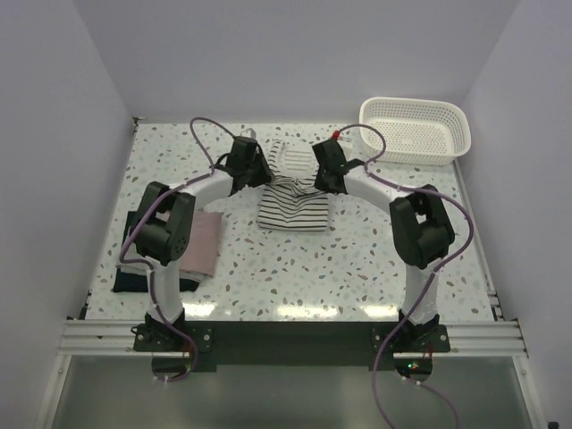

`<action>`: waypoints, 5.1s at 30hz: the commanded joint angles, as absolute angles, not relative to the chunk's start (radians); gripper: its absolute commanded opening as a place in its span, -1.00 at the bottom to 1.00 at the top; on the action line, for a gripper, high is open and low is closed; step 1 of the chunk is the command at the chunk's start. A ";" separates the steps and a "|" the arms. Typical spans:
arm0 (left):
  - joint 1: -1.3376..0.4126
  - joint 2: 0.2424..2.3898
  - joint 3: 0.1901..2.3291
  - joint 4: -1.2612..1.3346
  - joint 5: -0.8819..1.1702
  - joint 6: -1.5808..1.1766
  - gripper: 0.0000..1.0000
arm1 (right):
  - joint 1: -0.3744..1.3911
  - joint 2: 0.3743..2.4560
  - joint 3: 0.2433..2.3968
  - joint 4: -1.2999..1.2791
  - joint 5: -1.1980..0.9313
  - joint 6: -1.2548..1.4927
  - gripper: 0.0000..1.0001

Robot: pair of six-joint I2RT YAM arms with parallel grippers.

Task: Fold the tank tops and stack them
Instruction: Fold the tank top

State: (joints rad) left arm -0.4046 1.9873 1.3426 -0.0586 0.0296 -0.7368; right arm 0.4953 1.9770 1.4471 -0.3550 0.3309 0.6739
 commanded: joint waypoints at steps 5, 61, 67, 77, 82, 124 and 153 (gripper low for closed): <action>-0.376 2.005 1.413 0.078 0.112 -0.670 -0.10 | 0.469 1.985 1.509 -0.337 0.327 0.669 -0.13; -0.776 1.161 0.477 -0.248 -0.132 -0.959 -0.68 | 1.078 1.356 0.733 -0.558 0.399 0.973 0.23; -0.775 1.164 0.574 -0.290 -0.132 -0.902 -0.53 | 1.051 1.246 0.804 -0.654 0.485 0.954 0.31; -0.772 1.157 0.607 -0.374 -0.210 -0.877 -0.40 | 0.873 1.466 1.017 -0.420 0.368 0.813 -0.60; -0.758 1.126 0.578 -0.433 -0.288 -0.891 -0.18 | 0.833 1.649 1.101 -0.368 0.359 0.772 -0.59; -0.716 1.086 0.312 -0.328 -0.068 -1.015 -0.04 | 0.985 1.169 0.594 -0.451 0.195 1.163 -0.03; -0.718 1.103 0.256 -0.252 -0.058 -1.028 -0.74 | 0.985 1.172 0.407 -0.210 0.213 1.371 -0.11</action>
State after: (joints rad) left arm -0.7155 1.0794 0.3141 -0.1131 -0.0593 -1.0401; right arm 0.9813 1.1667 0.4324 -0.2096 0.1661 1.3350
